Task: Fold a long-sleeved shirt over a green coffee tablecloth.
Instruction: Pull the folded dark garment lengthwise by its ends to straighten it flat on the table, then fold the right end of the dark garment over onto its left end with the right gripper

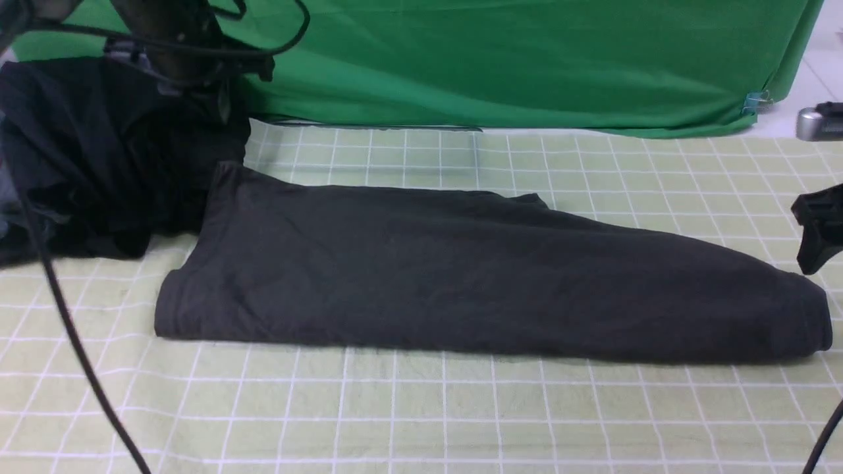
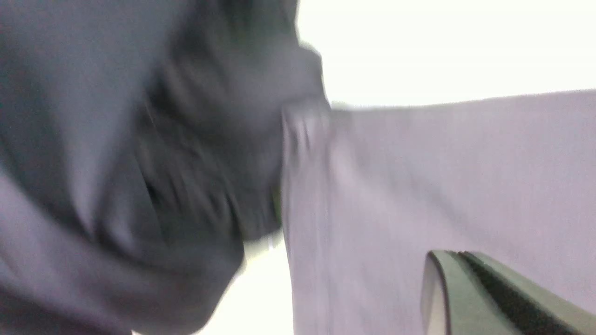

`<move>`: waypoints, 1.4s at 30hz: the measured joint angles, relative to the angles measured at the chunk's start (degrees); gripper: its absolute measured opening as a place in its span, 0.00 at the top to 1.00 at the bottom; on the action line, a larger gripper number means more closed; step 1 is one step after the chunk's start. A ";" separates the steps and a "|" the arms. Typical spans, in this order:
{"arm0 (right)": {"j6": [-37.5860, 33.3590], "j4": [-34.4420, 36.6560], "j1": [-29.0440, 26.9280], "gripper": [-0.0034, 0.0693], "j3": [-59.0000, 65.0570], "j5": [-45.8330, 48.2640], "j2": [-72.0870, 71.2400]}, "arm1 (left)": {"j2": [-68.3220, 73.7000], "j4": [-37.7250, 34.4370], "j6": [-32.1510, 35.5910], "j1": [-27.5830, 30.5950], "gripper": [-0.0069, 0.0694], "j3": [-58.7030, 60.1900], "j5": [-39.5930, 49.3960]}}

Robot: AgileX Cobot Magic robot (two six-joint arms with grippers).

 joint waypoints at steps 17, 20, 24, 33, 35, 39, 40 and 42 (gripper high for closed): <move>-1.32 4.38 -0.10 0.14 -0.05 -3.74 13.15 | -6.08 2.73 -5.69 -0.78 0.92 39.83 -19.99; -2.31 4.43 -0.15 0.16 -0.10 -3.60 13.26 | -6.19 2.73 -6.03 -0.74 0.92 39.83 -20.18; -5.73 6.07 -0.22 0.62 -0.10 -2.87 13.26 | -7.95 3.13 -6.20 -0.74 0.92 40.11 -20.32; -6.34 5.65 -6.98 0.89 -0.11 0.12 7.17 | -20.96 4.21 -5.13 0.17 0.92 40.33 -16.00; -6.16 5.17 -8.67 0.89 -0.11 0.14 4.54 | -23.81 3.67 -5.13 1.15 0.92 40.33 -14.91; -5.89 4.47 -10.20 0.89 -1.99 3.03 0.00 | -27.99 1.45 -5.11 3.48 0.92 40.33 -14.84; -5.95 5.27 -9.98 0.89 -2.87 4.10 -0.38 | -28.48 1.14 -5.11 3.78 0.92 40.33 -14.94; -5.89 9.10 -9.11 0.89 -5.37 6.44 -1.64 | -29.12 0.54 -5.11 3.97 0.92 40.33 -14.95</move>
